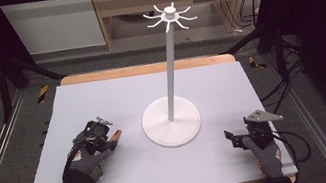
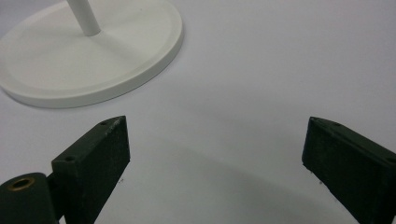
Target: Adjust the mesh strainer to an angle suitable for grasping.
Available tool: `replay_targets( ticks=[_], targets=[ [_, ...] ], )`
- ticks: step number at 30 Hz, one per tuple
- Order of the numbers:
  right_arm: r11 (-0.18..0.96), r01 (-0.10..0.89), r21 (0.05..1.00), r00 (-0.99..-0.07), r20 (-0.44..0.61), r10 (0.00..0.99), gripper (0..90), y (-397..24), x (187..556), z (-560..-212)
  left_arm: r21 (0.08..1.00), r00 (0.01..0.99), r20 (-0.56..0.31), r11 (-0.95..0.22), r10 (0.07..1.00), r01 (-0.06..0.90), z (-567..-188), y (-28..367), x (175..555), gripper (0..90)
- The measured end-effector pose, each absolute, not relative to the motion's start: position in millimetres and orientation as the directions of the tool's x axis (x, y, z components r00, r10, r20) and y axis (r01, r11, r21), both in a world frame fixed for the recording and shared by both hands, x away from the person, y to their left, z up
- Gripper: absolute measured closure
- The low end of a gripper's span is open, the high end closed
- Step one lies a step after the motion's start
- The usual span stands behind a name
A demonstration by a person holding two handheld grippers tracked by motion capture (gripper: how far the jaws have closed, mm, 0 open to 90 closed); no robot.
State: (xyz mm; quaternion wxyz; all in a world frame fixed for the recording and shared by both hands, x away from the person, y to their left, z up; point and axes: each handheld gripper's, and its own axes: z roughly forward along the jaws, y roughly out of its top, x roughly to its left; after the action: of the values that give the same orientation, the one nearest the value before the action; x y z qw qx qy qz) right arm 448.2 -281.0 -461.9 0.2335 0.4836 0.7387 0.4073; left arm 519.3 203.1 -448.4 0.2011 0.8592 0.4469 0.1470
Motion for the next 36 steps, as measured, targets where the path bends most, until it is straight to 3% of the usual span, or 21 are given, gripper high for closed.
replay_targets(
  ticks=[10, 27, 29, 36],
  targets=[
    [0.202, 0.523, 0.828, -0.424, 0.047, 0.904, 8.0, -280.8, 448.6, -462.4, 0.469, 0.553, 0.042, -0.505, 0.832, 0.725, -454.0, 205.0, 520.9, 64.5],
    [0.184, 0.520, 0.834, -0.406, 0.053, 0.912, 7.6, -286.4, 447.4, -460.1, 0.438, 0.535, 0.014, -0.487, 0.844, 0.756, -451.5, 204.3, 522.3, 67.5],
    [0.154, 0.526, 0.836, -0.405, 0.087, 0.910, 7.7, -288.6, 450.1, -458.0, 0.455, 0.535, 0.053, -0.497, 0.843, 0.739, -453.1, 200.6, 517.5, 67.6],
    [0.173, 0.543, 0.822, -0.395, 0.068, 0.916, 7.4, -291.0, 450.2, -464.2, 0.492, 0.509, -0.013, -0.438, 0.861, 0.753, -453.6, 217.7, 521.3, 67.7]
  ],
)
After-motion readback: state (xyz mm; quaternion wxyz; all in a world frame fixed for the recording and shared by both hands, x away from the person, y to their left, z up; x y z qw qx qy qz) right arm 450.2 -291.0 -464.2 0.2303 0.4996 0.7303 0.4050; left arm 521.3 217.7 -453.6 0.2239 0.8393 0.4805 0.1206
